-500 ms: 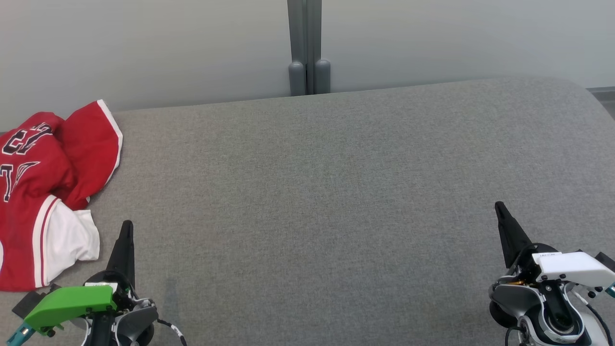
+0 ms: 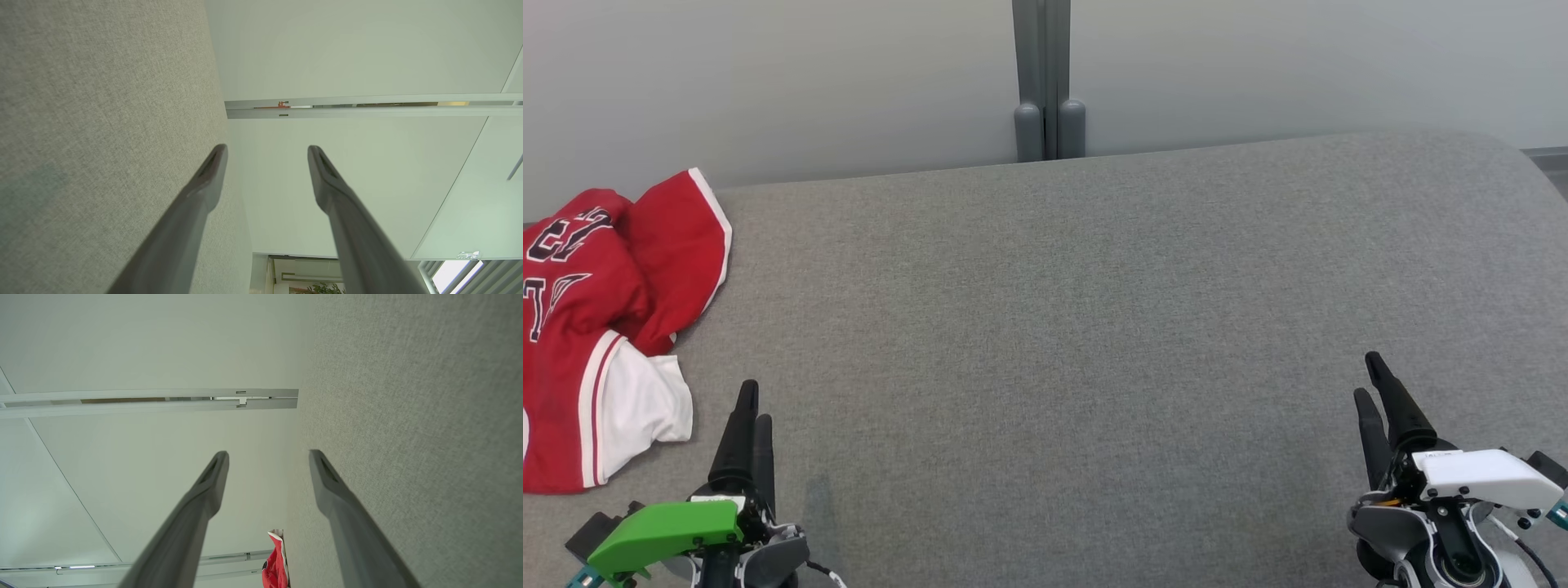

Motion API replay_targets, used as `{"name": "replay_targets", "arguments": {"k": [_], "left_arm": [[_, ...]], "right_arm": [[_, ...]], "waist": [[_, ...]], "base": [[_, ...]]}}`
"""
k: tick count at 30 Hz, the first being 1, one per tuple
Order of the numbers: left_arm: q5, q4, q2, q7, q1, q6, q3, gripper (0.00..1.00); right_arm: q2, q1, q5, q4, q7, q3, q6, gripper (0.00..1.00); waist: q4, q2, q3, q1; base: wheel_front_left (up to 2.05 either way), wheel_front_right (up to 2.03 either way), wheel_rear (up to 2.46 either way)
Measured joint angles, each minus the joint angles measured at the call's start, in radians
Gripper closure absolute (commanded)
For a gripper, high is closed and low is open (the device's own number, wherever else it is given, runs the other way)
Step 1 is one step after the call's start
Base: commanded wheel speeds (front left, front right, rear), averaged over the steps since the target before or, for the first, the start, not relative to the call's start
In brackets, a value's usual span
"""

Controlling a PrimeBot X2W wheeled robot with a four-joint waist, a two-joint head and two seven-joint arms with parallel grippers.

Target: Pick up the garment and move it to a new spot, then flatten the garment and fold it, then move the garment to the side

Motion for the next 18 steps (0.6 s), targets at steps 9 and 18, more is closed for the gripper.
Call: {"name": "replay_targets", "arguments": {"k": [9, 18], "left_arm": [[0.116, 0.005, 0.0, -0.04, 0.0, 0.0, -0.011, 0.0], [0.296, 0.002, 0.0, -0.079, 0.002, 0.0, -0.025, 0.0]], "right_arm": [[-0.009, 0.009, -0.183, -0.033, -0.041, 0.012, 0.0, 0.0], [-0.026, 0.019, -0.426, -0.07, -0.077, 0.039, 0.0, 0.0]], "waist": [[0.001, 0.0, 0.002, 0.0], [0.003, 0.0, 0.004, 0.0]], "base": [[0.0, 0.0, 0.0], [0.0, 0.0, 0.0]]}}
